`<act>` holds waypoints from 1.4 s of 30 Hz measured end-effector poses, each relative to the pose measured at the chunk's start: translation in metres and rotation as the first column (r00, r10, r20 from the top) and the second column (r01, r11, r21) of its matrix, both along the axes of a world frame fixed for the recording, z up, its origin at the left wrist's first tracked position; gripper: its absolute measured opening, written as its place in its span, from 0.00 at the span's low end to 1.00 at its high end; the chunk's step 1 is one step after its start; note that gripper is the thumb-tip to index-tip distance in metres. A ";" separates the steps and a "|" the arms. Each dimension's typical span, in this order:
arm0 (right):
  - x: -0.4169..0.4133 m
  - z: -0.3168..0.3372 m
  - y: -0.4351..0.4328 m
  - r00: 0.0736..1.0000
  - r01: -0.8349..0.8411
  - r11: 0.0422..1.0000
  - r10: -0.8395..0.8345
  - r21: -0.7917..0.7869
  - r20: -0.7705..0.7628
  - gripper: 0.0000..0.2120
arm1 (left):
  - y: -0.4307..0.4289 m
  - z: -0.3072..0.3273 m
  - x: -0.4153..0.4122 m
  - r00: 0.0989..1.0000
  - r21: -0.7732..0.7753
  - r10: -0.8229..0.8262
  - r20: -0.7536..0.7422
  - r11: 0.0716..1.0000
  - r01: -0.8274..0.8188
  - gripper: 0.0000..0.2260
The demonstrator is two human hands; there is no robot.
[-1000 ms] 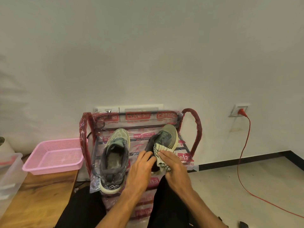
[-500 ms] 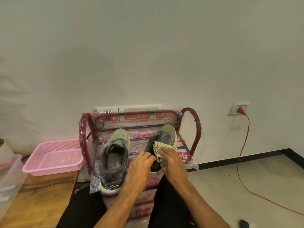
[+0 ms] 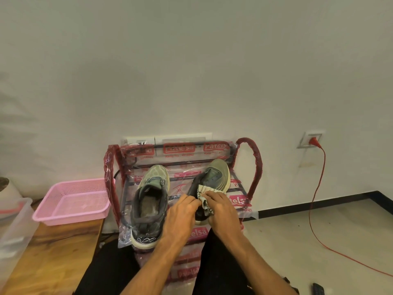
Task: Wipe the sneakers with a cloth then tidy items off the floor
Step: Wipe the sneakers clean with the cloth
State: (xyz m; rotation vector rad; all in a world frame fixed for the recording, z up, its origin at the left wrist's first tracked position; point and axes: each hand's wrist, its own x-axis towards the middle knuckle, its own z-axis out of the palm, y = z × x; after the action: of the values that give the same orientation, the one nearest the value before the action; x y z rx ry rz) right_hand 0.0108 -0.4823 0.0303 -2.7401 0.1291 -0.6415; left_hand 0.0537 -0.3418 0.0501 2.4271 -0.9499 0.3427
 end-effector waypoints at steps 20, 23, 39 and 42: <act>-0.018 -0.004 -0.001 0.981 0.182 0.920 -0.194 0.346 0.000 0.32 | -0.009 0.009 -0.008 0.960 -0.293 0.131 -0.247 0.934 -0.203 0.09; -0.042 -0.010 0.032 0.996 0.072 0.982 -0.082 0.177 0.048 0.37 | -0.008 0.009 -0.007 0.947 -0.308 0.143 -0.287 0.922 -0.233 0.09; -0.026 0.006 0.031 0.977 0.179 0.973 -0.158 0.146 -0.143 0.31 | -0.012 0.017 -0.005 0.910 -0.221 0.172 -0.376 0.938 -0.269 0.08; -0.015 0.008 0.024 0.968 0.191 0.979 -0.176 0.074 -0.179 0.30 | -0.012 0.018 -0.003 0.903 -0.202 0.165 -0.396 0.944 -0.260 0.10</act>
State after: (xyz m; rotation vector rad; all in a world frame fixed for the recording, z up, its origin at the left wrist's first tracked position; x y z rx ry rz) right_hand -0.0044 -0.4579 0.0380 -2.7118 0.4458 -0.4327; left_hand 0.0506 -0.3534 0.0682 2.2520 -0.4430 0.0602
